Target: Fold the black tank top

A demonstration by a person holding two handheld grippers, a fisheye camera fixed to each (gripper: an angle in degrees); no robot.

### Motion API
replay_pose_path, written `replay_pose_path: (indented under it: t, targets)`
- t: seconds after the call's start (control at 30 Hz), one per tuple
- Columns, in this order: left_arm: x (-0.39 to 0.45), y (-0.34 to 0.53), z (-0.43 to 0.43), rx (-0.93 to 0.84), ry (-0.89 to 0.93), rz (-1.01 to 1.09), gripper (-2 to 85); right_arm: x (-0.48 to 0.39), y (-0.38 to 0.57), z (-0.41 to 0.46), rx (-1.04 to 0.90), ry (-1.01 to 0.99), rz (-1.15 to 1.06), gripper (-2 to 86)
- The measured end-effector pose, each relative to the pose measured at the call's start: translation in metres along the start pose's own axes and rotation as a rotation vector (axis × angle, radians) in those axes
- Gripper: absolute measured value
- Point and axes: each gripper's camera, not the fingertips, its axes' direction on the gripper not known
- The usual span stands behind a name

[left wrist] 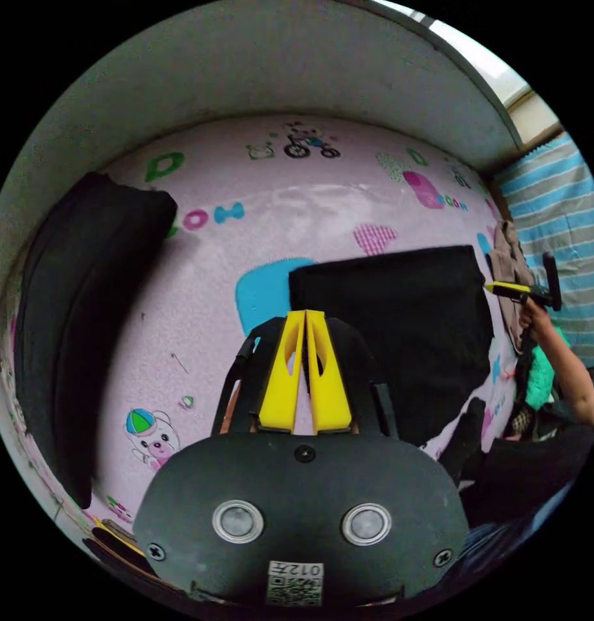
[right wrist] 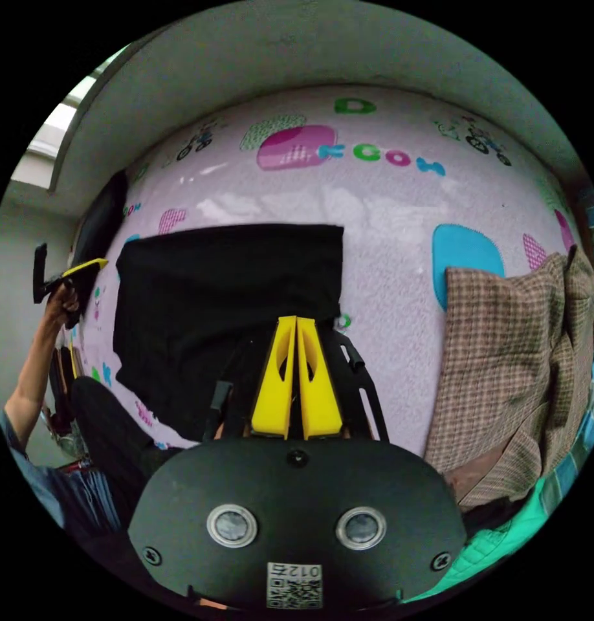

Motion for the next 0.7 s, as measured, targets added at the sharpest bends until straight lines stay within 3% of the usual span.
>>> replay_pose_path:
  t: [0.2, 0.4, 0.57, 0.7]
  targets:
    - [0.017, 0.033, 0.04, -0.17, -0.044, 0.088, 0.4, 0.006, 0.005, 0.009, -0.063, 0.056, 0.01, -1.0]
    - [-0.004, 0.052, 0.032, -0.187, -0.186, 0.07, 0.2, 0.007, 0.001, 0.007, -0.081, 0.11, -0.015, -1.0]
    - [-0.001, 0.064, 0.008, -0.082, -0.05, 0.07, 0.4, 0.0, 0.012, -0.007, -0.066, 0.062, -0.027, -1.0]
    - [0.03, 0.066, 0.021, -0.119, -0.017, 0.198, 0.5, -0.011, 0.027, 0.001, -0.132, 0.013, -0.079, -1.0]
